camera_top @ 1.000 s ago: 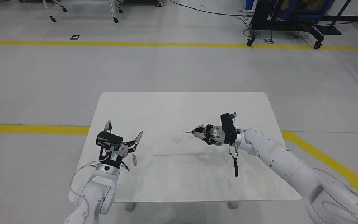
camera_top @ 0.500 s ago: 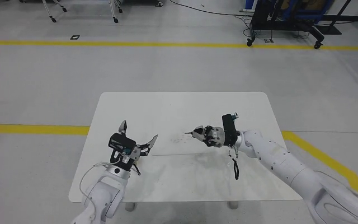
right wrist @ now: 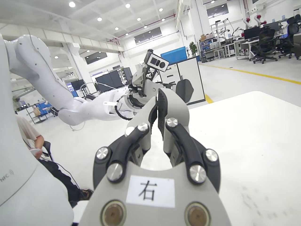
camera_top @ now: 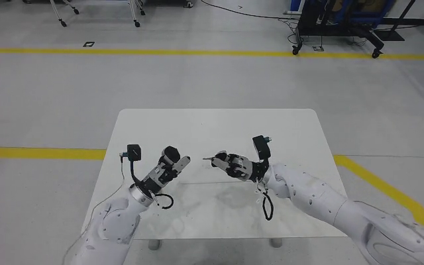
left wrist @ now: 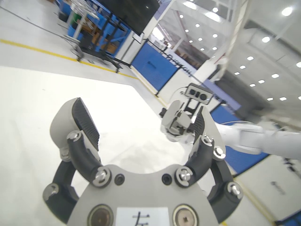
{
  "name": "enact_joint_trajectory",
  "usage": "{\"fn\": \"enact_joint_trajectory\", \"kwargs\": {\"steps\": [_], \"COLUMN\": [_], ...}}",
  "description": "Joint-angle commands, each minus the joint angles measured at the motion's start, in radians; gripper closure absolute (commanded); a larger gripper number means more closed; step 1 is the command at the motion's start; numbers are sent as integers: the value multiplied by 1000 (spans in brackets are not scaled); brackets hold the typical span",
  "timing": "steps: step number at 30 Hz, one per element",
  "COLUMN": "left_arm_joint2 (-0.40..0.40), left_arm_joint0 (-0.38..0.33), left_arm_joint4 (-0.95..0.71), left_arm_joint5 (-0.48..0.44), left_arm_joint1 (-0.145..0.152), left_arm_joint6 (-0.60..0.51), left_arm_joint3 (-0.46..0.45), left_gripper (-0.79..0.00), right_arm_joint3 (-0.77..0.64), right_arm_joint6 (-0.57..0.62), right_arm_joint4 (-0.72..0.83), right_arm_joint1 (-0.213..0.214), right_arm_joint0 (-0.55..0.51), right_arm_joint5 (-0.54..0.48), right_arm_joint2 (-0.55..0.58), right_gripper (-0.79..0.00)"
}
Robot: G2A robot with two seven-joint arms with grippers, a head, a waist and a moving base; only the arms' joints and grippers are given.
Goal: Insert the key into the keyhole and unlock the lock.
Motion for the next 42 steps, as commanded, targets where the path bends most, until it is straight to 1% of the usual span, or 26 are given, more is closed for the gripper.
{"fn": "enact_joint_trajectory", "kwargs": {"steps": [1,2,3,5,8,9,12,13,15,17,18,19,25,29,32,34,35,37,38,40,42], "left_arm_joint2": [-12,-19,-27,-38,-47,-46,-40,-36,-25,-18,-14,-10,2,3,2,2,2,3,6,9,12], "left_arm_joint0": [-35,-47,-56,-64,-68,-67,-63,-61,-56,-56,-55,-55,-58,-58,-62,-63,-63,-64,-65,-66,-68], "left_arm_joint4": [-197,-239,-256,-261,-232,-221,-146,-117,-74,-37,-24,-15,20,40,39,37,37,36,38,44,48], "left_arm_joint5": [-2,-5,-8,-15,-26,-30,-49,-52,-55,-56,-54,-52,-50,-38,-29,-29,-29,-27,-26,-23,-21], "left_arm_joint1": [6,9,11,15,19,19,21,21,21,21,21,21,23,24,25,26,26,27,28,28,29], "left_arm_joint6": [-139,-175,-202,-227,-243,-244,-243,-235,-222,-212,-206,-200,-191,-177,-168,-169,-169,-170,-172,-173,-171], "left_arm_joint3": [38,50,59,69,69,66,50,45,36,31,30,29,26,25,27,28,28,29,29,30,30], "left_gripper": [-785,-785,-683,-523,-446,-409,-345,-345,-372,-354,-311,-305,-274,-280,-305,-296,-274,-185,-92,0,0], "right_arm_joint3": [11,19,25,36,59,63,65,65,62,64,64,66,77,72,68,67,65,65,65,65,64], "right_arm_joint6": [1,9,21,53,123,154,258,302,391,467,496,521,629,694,748,791,813,864,890,946,1006], "right_arm_joint4": [52,65,80,121,190,215,298,325,383,445,475,501,614,660,694,720,737,767,782,812,846], "right_arm_joint1": [-9,-14,-19,-28,-40,-44,-54,-57,-64,-71,-74,-76,-83,-83,-84,-84,-85,-87,-89,-91,-95], "right_arm_joint0": [17,16,15,14,19,21,26,28,33,40,43,47,57,46,35,25,21,13,8,-1,-12], "right_arm_joint5": [0,0,0,0,0,0,0,0,0,0,0,0,0,0,0,0,0,0,0,0,0], "right_arm_joint2": [-34,-34,-34,-34,-34,-34,-34,-34,-34,-34,-34,-34,-18,10,36,54,65,88,101,127,156], "right_gripper": [0,0,0,0,0,0,0,0,0,0,0,0,0,0,0,0,0,0,0,0,0]}}
